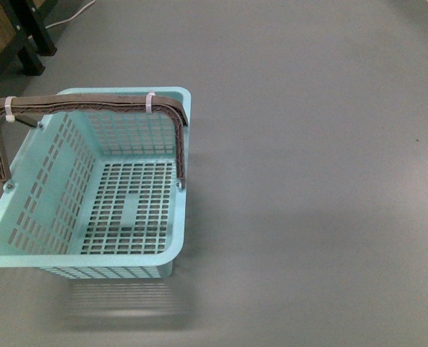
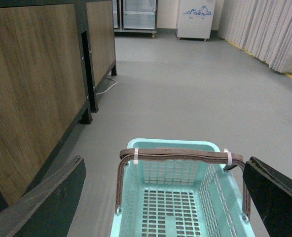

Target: Pick lemon and mango into basket

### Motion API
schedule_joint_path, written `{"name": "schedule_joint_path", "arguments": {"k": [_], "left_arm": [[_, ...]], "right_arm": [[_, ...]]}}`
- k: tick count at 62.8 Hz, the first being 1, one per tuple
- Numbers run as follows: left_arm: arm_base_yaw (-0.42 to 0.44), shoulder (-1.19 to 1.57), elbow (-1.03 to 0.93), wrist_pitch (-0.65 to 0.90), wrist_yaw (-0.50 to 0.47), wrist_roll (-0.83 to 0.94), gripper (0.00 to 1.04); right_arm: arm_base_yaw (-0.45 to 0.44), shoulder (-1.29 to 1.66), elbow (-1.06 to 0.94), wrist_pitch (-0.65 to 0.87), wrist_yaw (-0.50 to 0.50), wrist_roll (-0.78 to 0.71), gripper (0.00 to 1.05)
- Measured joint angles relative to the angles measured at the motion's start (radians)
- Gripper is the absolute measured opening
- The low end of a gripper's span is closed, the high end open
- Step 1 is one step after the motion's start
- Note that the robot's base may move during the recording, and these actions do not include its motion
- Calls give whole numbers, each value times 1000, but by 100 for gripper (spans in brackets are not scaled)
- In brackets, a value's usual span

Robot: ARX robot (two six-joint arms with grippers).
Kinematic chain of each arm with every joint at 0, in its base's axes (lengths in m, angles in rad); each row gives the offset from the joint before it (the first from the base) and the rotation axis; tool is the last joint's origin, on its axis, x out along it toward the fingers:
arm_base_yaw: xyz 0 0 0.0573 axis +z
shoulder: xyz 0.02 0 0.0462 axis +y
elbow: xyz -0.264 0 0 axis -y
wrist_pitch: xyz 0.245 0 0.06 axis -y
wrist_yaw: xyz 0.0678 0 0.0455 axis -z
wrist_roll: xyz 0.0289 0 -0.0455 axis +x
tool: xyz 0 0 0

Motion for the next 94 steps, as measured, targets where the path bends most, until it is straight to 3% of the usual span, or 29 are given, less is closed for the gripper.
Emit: {"name": "schedule_joint_path", "arguments": {"k": [16,18,22,24,42,49,54,71,90,94], "left_arm": [[0,0,0,0,0,0,98],[-8,11,6,-20,-20,-15,98],[-45,137,76,-168,-180,-156,98],[-43,210,95,-168,-195,-239,98],[-16,981,227,399,-45,-858,98],[-48,1331,305,607,-26,-1101,98],[-83,1542,385,674,-26,-1228,98],[-143,2073,820,620,-26,-1427,98],[-120,2223,1074,534,-21,-1431,98],[-120,2238,1101,513,-23,-1431,88]], "right_arm": [[0,0,0,0,0,0,96],[0,0,0,0,0,0,96],[0,0,0,0,0,0,96],[0,0,0,0,0,0,96],[0,0,0,0,0,0,96],[0,0,0,0,0,0,96],[0,0,0,0,0,0,96],[0,0,0,0,0,0,96],[0,0,0,0,0,0,96],[0,0,0,0,0,0,96]]}}
